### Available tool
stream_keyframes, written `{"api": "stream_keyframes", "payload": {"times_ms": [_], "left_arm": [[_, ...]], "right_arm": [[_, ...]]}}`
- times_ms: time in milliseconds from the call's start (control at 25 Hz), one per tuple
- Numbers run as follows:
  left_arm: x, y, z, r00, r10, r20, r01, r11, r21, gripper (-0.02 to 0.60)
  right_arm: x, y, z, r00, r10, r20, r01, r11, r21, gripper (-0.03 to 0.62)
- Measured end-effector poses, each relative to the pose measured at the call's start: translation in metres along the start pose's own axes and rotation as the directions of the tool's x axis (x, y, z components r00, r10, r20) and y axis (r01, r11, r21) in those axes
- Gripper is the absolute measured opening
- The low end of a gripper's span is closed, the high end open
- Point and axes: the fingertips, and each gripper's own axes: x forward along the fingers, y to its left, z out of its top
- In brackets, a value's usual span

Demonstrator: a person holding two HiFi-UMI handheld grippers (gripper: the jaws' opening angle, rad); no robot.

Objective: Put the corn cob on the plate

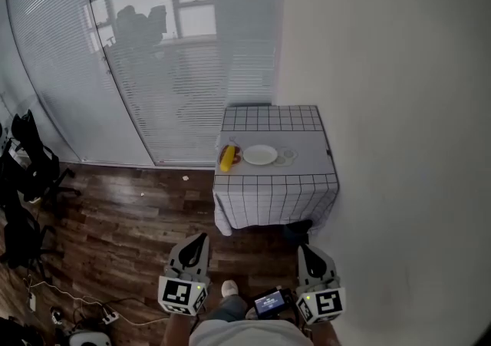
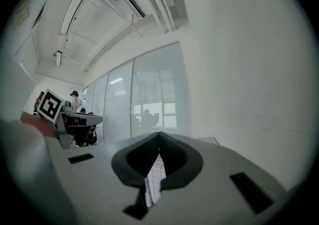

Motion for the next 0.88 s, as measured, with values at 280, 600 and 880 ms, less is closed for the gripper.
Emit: {"api": "stream_keyframes", "payload": {"times_ms": [280, 600, 880], "left_arm": [[0.036, 0.003, -0.007, 1.000, -0.014, -0.011, 0.014, 1.000, -0.009, 0.008], [0.106, 0.031, -0.013, 0.999, -0.038, -0.002, 0.038, 0.999, -0.023, 0.008], [0.185, 0.071, -0.001, 0.998, -0.055, 0.010, 0.055, 0.998, 0.000, 0.008]], "right_arm": [[0.022, -0.017, -0.008, 0.999, 0.001, -0.034, 0.000, 1.000, 0.014, 0.006], [0.084, -0.049, -0.014, 0.998, -0.012, -0.054, 0.012, 1.000, -0.012, 0.006], [0.166, -0.075, -0.011, 0.997, -0.007, -0.073, 0.006, 1.000, -0.023, 0.006]]}}
